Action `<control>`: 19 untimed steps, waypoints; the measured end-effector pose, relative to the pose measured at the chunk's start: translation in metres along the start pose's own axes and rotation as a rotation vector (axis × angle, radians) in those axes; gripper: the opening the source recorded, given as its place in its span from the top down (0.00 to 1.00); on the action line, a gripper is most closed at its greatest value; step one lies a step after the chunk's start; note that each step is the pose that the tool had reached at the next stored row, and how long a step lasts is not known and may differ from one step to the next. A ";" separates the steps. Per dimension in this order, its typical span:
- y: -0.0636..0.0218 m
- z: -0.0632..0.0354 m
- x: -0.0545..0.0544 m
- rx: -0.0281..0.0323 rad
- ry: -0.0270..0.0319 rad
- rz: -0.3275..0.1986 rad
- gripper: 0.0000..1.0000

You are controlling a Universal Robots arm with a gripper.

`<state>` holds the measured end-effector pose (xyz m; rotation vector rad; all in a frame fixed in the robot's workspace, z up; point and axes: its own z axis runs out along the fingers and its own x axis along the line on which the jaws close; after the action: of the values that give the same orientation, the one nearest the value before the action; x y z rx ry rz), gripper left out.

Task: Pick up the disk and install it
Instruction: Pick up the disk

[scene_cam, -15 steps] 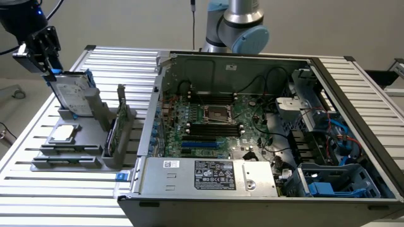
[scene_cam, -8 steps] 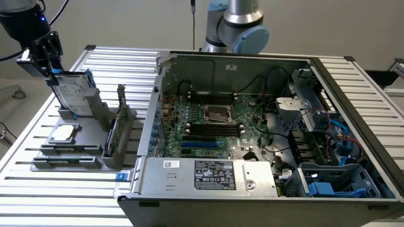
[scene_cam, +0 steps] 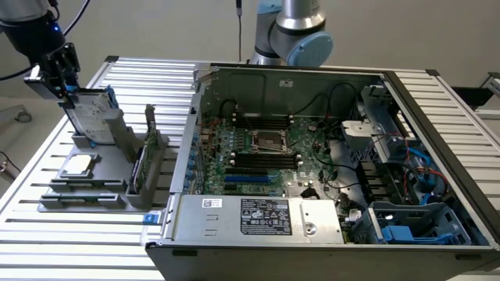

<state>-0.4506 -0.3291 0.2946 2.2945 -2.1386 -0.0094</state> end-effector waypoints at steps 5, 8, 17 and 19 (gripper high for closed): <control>-0.0004 0.0016 -0.001 -0.0002 0.0001 0.004 0.49; -0.0004 0.0027 -0.001 -0.0001 0.0000 0.007 0.49; -0.0007 0.0040 -0.001 -0.0001 -0.0001 0.019 0.58; -0.0008 0.0040 -0.001 -0.0001 -0.0002 0.024 0.67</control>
<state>-0.4499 -0.3282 0.2905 2.2692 -2.1655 -0.0097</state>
